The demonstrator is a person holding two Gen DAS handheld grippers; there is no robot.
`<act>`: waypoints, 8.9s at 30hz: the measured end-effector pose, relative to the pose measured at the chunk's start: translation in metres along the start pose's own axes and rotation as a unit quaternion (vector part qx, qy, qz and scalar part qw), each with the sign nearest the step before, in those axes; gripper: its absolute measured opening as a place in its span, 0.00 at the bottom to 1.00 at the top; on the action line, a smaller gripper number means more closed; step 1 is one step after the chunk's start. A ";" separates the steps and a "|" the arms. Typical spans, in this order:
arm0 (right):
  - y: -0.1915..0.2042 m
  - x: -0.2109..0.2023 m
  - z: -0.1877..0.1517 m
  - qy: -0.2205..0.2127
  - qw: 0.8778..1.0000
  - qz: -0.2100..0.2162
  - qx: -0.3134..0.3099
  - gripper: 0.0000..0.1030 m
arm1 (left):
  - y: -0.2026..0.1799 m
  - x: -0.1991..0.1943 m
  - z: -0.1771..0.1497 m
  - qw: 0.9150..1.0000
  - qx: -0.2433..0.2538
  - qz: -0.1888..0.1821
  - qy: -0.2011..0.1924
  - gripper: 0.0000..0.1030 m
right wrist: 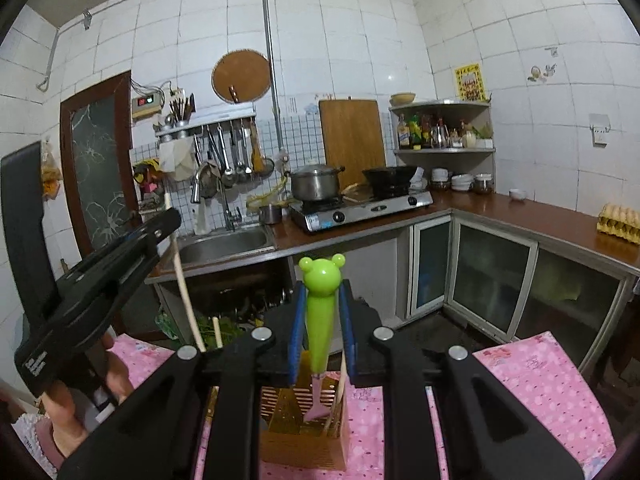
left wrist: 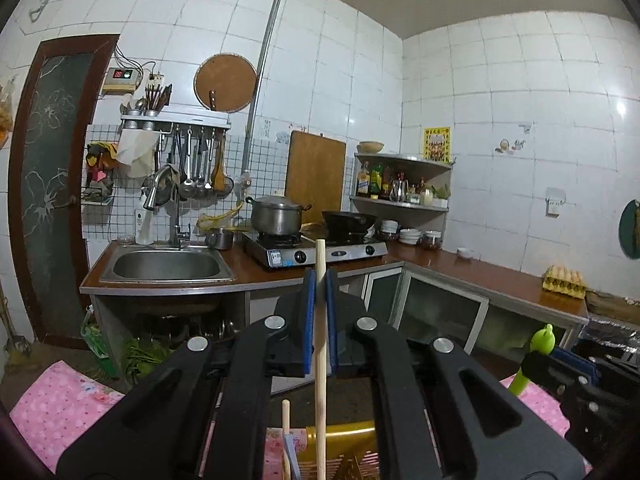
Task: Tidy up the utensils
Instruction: 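Lower the chopstick and green fork into the yellow holder and open both tools, then withdraw both tools from the holder toward the remaining chopsticks, then grasp a chopstick with the left tool while the right tool grasps another chopstick, then lift both held chopsticks and carry them above the yellow holder, then lower both chopsticks into the yellow holder and open both tools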
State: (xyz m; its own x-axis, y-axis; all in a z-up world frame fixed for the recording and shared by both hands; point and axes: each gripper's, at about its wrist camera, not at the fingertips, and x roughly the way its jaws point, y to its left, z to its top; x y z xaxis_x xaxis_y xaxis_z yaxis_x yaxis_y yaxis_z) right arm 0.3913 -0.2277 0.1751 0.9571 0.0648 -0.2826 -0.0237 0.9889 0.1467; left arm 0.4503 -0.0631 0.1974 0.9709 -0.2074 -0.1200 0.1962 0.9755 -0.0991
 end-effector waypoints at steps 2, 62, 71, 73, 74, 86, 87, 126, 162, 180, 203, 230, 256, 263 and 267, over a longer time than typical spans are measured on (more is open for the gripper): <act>0.000 0.011 -0.006 0.009 1.000 -0.004 -0.005 0.17 | -0.001 0.010 -0.010 1.000 0.003 0.000 0.006 0.04; -0.045 -0.048 -0.250 0.280 0.954 -0.111 0.001 0.54 | 0.040 -0.114 -0.257 0.923 -0.025 0.066 0.378 0.91; -0.039 -0.049 -0.253 0.288 0.951 -0.113 -0.014 0.45 | 0.027 -0.111 -0.269 0.920 0.011 0.050 0.389 0.75; -0.038 -0.049 -0.253 0.289 0.951 -0.106 -0.016 0.40 | 0.024 -0.112 -0.269 0.921 0.019 0.043 0.387 0.66; -0.038 -0.048 -0.253 0.289 0.952 -0.103 -0.018 0.36 | 0.022 -0.112 -0.269 0.921 0.021 0.039 0.386 0.62; -0.039 -0.042 -0.249 0.298 0.953 -0.056 -0.025 0.16 | 0.020 -0.108 -0.265 0.922 0.025 -0.005 0.386 0.16; -0.040 -0.042 -0.248 0.299 0.953 -0.054 -0.024 0.16 | 0.020 -0.108 -0.265 0.922 0.023 -0.006 0.386 0.16; -0.037 -0.023 -0.244 0.298 0.949 -0.100 -0.021 0.12 | 0.023 -0.108 -0.263 0.922 0.016 -0.008 0.386 0.06; -0.058 -0.063 -0.204 0.210 0.976 -0.018 0.060 0.06 | 0.053 -0.135 -0.204 0.951 -0.054 -0.015 0.304 0.04; -0.045 -0.109 -0.158 0.086 0.995 0.019 0.046 0.06 | 0.043 -0.180 -0.139 0.978 -0.037 -0.024 0.205 0.04; -0.021 -0.112 -0.106 0.023 0.999 0.032 0.010 0.06 | 0.036 -0.178 -0.076 0.992 -0.014 -0.038 0.120 0.04; 0.000 0.004 0.001 -0.114 0.993 0.015 -0.008 0.06 | -0.024 0.016 -0.030 0.998 0.053 0.012 -0.009 0.04; -0.028 0.055 -0.092 0.047 0.998 0.026 0.010 0.26 | 0.028 0.002 -0.113 0.990 0.014 0.025 0.137 0.47; -0.037 0.006 -0.100 0.088 0.996 0.019 0.002 0.47 | 0.047 -0.043 -0.115 0.981 -0.003 0.032 0.191 0.84; -0.034 -0.025 -0.124 0.124 0.991 0.027 -0.027 0.50 | 0.058 -0.071 -0.131 0.975 -0.005 0.046 0.219 0.93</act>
State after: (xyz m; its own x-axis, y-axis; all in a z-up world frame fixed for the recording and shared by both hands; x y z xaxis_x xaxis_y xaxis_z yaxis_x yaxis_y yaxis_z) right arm 0.3321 -0.2463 0.0598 0.8531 0.1431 -0.5017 -0.0957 0.9882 0.1192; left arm 0.3742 -0.0017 0.0709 0.8325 -0.1331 -0.5378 0.1086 0.9911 -0.0772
